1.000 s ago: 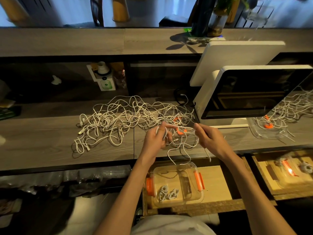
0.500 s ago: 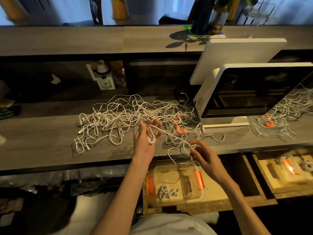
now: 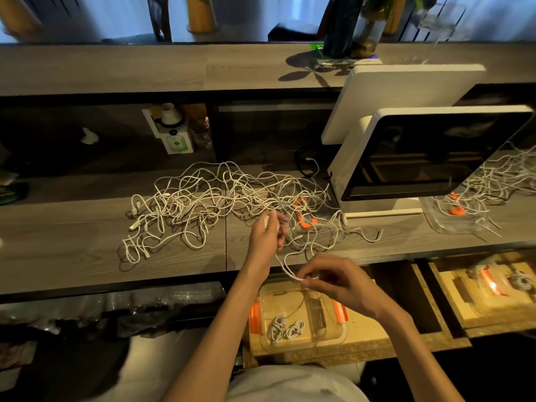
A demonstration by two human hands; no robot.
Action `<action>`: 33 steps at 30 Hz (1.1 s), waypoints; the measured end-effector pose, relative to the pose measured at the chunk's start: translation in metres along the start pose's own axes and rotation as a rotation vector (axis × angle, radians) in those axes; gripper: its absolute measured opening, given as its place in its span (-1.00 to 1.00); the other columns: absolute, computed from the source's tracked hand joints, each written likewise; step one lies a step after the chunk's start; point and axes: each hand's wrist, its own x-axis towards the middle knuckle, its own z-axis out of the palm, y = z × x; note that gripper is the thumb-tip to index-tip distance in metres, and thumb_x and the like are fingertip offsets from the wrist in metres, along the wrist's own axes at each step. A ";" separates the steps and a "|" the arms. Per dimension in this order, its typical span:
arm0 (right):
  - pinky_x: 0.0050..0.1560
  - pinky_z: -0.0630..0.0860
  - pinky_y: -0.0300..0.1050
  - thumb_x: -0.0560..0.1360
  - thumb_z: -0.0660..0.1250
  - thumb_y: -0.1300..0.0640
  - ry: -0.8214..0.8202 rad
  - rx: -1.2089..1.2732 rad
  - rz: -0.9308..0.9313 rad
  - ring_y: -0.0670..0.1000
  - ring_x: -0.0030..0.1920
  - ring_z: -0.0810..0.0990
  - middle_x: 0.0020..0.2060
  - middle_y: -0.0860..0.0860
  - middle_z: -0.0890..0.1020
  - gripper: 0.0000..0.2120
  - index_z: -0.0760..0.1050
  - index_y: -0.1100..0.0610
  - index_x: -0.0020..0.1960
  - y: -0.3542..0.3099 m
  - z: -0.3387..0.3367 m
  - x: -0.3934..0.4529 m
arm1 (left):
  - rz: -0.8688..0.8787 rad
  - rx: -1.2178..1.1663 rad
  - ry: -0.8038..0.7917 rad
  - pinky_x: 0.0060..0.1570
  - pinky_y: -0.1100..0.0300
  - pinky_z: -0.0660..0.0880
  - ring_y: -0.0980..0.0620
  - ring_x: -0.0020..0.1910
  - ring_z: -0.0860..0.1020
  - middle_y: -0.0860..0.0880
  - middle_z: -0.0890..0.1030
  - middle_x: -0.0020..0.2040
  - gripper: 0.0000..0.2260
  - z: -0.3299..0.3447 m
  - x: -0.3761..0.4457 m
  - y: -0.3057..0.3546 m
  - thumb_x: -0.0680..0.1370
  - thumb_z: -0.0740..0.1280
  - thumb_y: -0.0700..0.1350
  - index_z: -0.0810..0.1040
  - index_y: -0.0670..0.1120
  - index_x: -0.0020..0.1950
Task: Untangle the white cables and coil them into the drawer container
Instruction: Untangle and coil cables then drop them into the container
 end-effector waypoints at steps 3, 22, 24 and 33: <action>0.00 0.56 -0.12 0.55 0.46 0.09 0.113 0.119 -0.007 0.01 0.00 0.62 0.01 -0.08 0.65 -0.83 0.70 -0.03 0.13 -0.007 -0.007 0.005 | -0.063 0.125 -0.152 -0.37 0.29 0.37 0.12 -0.38 0.45 0.01 0.52 -0.28 -0.58 0.004 -0.005 -0.002 0.72 0.10 0.08 0.55 -0.24 0.12; -0.21 0.54 -0.25 0.53 0.34 -0.15 0.339 -0.072 0.016 -0.03 -0.19 0.64 -0.23 -0.09 0.66 -0.75 0.67 0.00 0.02 -0.001 -0.045 0.016 | -0.037 0.062 -0.577 -0.53 0.34 0.22 0.12 -0.49 0.29 0.01 0.41 -0.35 -0.62 -0.010 -0.021 0.009 0.71 0.12 0.08 0.58 -0.19 0.07; -0.26 0.47 -0.25 0.57 0.28 -0.18 0.343 -0.125 0.025 -0.02 -0.24 0.59 -0.27 -0.07 0.62 -0.73 0.66 -0.04 -0.05 0.003 -0.052 0.014 | 0.004 0.081 -0.488 -0.51 0.32 0.18 0.11 -0.46 0.29 0.02 0.45 -0.34 -0.61 -0.011 -0.020 0.010 0.71 0.12 0.09 0.61 -0.16 0.07; -0.11 0.55 -0.23 0.58 0.25 -0.15 0.299 -0.176 0.111 -0.11 -0.12 0.64 -0.15 -0.11 0.70 -0.76 0.66 -0.10 -0.03 0.026 -0.062 -0.012 | 0.088 -0.155 0.037 -0.49 0.29 0.19 0.11 -0.40 0.37 -0.10 0.66 -0.12 -0.58 -0.033 -0.006 0.011 0.71 0.11 0.08 0.60 -0.21 0.16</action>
